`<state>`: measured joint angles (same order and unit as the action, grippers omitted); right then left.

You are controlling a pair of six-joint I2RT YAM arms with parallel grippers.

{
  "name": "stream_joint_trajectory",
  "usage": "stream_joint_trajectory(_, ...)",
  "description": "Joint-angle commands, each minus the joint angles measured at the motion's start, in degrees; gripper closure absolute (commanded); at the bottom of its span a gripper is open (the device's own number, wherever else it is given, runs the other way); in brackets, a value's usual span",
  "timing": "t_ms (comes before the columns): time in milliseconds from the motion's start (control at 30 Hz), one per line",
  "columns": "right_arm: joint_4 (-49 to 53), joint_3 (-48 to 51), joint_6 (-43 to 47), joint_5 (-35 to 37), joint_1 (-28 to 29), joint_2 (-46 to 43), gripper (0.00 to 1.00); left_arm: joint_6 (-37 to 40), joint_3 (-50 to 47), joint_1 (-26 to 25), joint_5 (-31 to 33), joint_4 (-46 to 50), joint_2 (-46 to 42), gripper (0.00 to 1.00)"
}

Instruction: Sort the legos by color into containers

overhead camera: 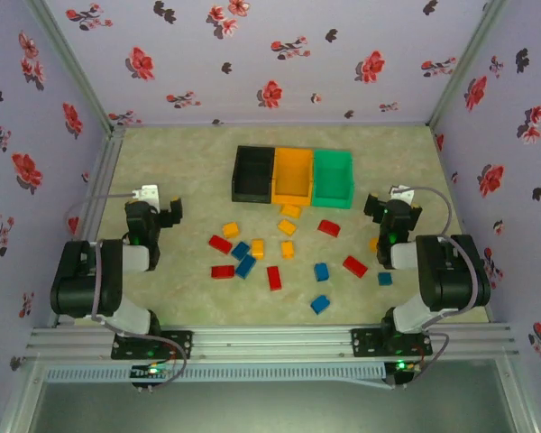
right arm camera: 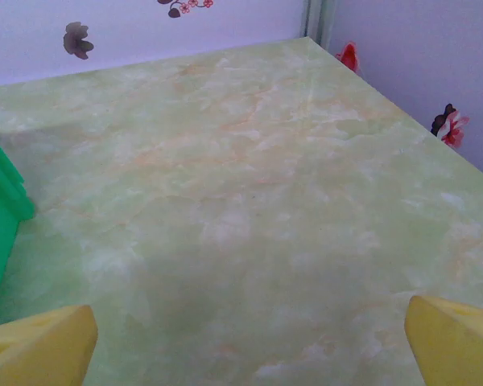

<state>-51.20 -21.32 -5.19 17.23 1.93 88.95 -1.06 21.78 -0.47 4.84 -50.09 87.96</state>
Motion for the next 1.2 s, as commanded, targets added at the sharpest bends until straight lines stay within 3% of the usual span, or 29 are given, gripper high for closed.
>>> stream_joint_trajectory(0, -1.8, 0.3, -1.2, 1.5, 0.3, 0.5, 0.01, 1.2, 1.0, 0.4, -0.6, -0.1, 0.4, 0.0)
stream_joint_trajectory(900, -2.1, 0.3, -1.3, 3.3, 0.3, 0.3, 0.01, 0.5, 1.1, 0.4, 1.6, -0.1, 0.5, 0.0)
stream_joint_trajectory(967, -0.6, 1.1, -2.6, 4.8, 0.3, -1.8, 0.01, -0.4, 2.4, -0.2, 6.4, 3.6, -1.8, 0.0)
stream_joint_trajectory(1067, -8.5, 4.5, -0.6, 4.6, 1.1, -1.4, 0.01, -4.2, 7.2, -0.4, 11.9, 19.6, -12.6, 0.0)
stream_joint_trajectory(1167, -8.4, 4.8, 1.1, 5.9, 2.9, -2.1, 0.01, -10.2, 11.1, -0.6, 13.0, 29.4, -24.8, 0.0)
